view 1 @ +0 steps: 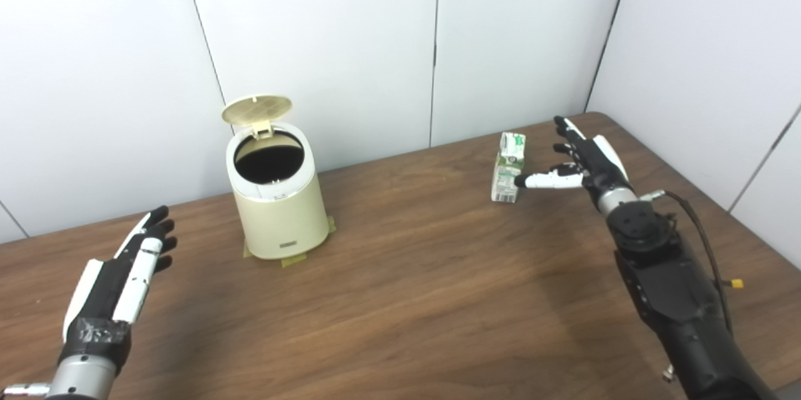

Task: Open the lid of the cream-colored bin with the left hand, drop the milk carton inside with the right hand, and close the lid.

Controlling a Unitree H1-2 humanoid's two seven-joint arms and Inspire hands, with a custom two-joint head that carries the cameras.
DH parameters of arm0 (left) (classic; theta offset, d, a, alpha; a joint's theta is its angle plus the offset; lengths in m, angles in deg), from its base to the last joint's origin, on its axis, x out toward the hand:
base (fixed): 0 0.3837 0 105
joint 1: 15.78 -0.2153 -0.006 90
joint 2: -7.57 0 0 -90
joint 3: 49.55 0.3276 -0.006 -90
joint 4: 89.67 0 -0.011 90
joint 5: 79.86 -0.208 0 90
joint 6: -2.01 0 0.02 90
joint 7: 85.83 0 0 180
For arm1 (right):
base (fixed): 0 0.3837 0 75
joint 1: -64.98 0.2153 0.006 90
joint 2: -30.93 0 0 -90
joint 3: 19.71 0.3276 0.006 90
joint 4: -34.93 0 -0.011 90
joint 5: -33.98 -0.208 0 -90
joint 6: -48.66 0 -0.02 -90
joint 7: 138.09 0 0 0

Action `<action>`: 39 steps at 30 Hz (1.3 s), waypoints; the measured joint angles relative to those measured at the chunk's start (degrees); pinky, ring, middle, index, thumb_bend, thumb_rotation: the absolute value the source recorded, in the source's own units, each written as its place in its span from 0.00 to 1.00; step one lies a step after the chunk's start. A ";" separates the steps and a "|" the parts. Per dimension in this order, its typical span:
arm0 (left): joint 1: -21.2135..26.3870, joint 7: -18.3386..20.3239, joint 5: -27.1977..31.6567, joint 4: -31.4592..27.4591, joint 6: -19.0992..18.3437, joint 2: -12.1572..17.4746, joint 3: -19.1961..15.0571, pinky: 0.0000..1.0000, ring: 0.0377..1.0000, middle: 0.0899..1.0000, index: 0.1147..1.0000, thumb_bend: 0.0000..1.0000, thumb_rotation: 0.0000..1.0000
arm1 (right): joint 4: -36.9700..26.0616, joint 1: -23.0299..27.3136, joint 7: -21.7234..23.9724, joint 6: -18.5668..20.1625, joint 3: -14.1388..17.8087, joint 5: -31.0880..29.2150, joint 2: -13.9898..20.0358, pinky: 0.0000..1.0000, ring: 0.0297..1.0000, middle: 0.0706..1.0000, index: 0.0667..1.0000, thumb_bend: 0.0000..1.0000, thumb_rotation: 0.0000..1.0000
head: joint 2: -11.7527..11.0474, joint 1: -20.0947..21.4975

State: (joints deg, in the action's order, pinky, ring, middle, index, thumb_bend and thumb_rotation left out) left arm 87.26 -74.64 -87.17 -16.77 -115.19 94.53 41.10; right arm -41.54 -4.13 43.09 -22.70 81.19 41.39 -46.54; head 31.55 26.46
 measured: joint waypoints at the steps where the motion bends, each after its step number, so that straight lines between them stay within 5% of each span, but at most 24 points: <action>1: -0.03 0.20 0.01 -0.15 -0.01 0.00 -0.17 0.92 0.91 0.93 0.95 0.30 0.95 | 0.17 0.52 0.41 0.49 -0.40 -0.06 0.00 0.37 0.55 0.96 0.97 0.92 0.12 | 0.00 0.00; 2: -0.02 0.36 0.02 -0.29 0.00 0.00 -0.37 0.91 0.90 0.93 0.95 0.29 0.95 | 0.56 1.13 0.70 1.09 -0.74 -0.04 -0.01 0.33 0.49 0.95 0.98 0.92 0.12 | 0.00 0.00; 4: -0.02 0.59 -0.16 -0.47 -0.01 0.00 -0.64 0.94 0.89 0.93 0.94 0.28 0.94 | 1.78 2.27 0.85 2.09 -1.45 0.34 0.09 0.39 0.61 0.96 0.98 0.93 0.13 | 0.00 -0.17; 6: -0.03 0.75 -0.26 -0.59 -0.01 0.00 -0.79 0.92 0.90 0.93 0.95 0.27 0.94 | 2.71 2.96 0.87 2.94 -2.25 0.89 0.37 0.30 0.50 0.94 0.98 0.94 0.12 | 0.09 -0.35; 9: -0.04 1.13 -0.23 -1.05 -0.02 -0.01 -1.12 0.90 0.88 0.92 0.94 0.27 0.93 | 4.20 3.69 0.82 3.35 -3.53 2.17 1.25 0.40 0.60 0.94 0.98 0.95 0.13 | 0.09 -0.44; 11: -0.04 1.26 -0.22 -1.12 -0.02 -0.01 -1.29 0.89 0.88 0.91 0.94 0.26 0.92 | 5.63 4.31 0.68 3.28 -4.42 3.11 1.45 0.38 0.56 0.93 0.97 0.96 0.13 | 0.09 -0.44; 17: -0.13 2.85 0.81 -1.38 -0.02 -0.25 -2.44 0.88 0.89 0.91 0.94 0.23 0.85 | 7.34 4.55 -1.55 1.95 -6.48 5.72 1.40 0.78 0.85 0.92 0.96 0.97 0.15 | 0.26 -0.35; 19: -0.13 2.90 0.88 -1.38 -0.02 -0.39 -2.75 0.88 0.89 0.91 0.94 0.21 0.82 | 7.34 4.56 -1.78 1.25 -6.66 5.98 1.40 0.83 0.88 0.91 0.95 0.97 0.16 | 0.44 -0.44; 22: -0.14 3.06 0.88 -1.38 -0.02 -0.75 -2.90 0.89 0.89 0.90 0.94 0.19 0.79 | 7.35 4.60 -2.31 0.75 -6.77 6.24 1.35 0.73 0.82 0.86 0.93 0.96 0.13 | 0.53 -0.53; 39: -0.27 4.82 -1.22 -2.25 -0.02 -1.65 -3.55 0.91 0.90 0.91 0.94 0.17 0.83 | 9.91 4.83 -5.59 -4.30 -9.03 9.33 0.69 0.70 0.74 0.76 0.78 0.92 0.11 | 0.79 -0.44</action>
State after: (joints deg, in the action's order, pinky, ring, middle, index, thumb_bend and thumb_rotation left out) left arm 86.98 -69.82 -88.38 -19.02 -115.20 92.88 37.55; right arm -31.64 0.70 37.50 -27.00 72.15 50.72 -45.85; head 32.34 26.02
